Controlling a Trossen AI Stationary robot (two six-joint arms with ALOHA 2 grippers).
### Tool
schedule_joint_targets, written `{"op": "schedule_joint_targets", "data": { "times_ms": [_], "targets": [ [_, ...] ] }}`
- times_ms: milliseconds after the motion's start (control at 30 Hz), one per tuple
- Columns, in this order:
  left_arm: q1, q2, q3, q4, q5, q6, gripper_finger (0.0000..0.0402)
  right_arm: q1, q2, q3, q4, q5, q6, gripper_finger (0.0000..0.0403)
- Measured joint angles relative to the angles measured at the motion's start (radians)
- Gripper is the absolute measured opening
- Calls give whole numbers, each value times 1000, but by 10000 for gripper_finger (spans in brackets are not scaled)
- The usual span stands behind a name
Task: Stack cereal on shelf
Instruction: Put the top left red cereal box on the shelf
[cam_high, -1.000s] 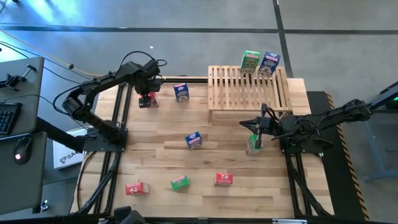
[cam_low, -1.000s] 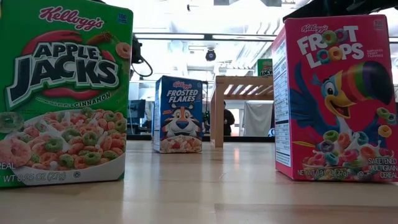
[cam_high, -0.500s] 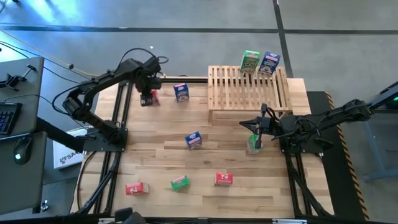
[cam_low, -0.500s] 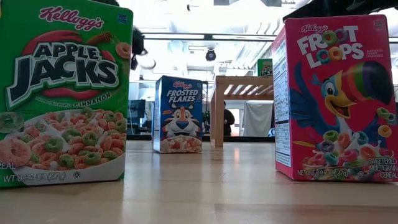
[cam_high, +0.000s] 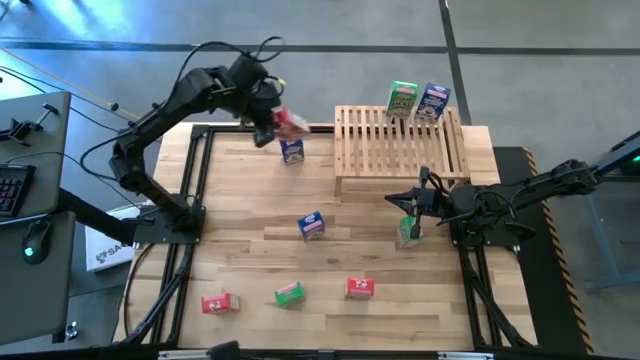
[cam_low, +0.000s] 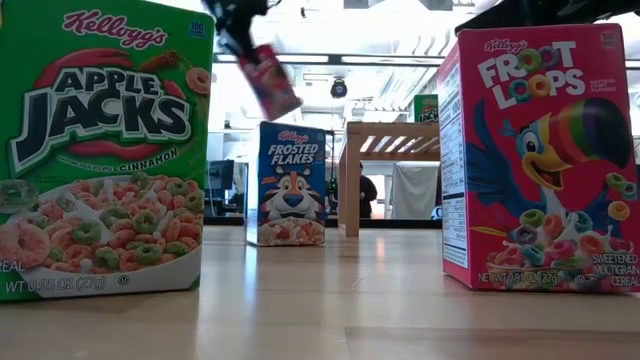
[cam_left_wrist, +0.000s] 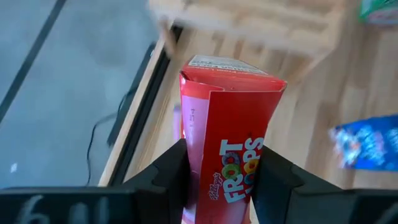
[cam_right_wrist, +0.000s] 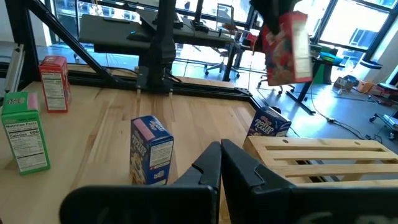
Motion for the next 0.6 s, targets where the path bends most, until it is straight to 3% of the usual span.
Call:
{"op": "schedule_joint_targets", "data": {
  "times_ms": [400,600],
  "targets": [
    [-133,393,518,-101,-6,60,124,0,0,0,0,-14,-2,0],
    [-198,440,523,-83,-6,105,118,-33,3,1,52,73,51,5]
  ]
}}
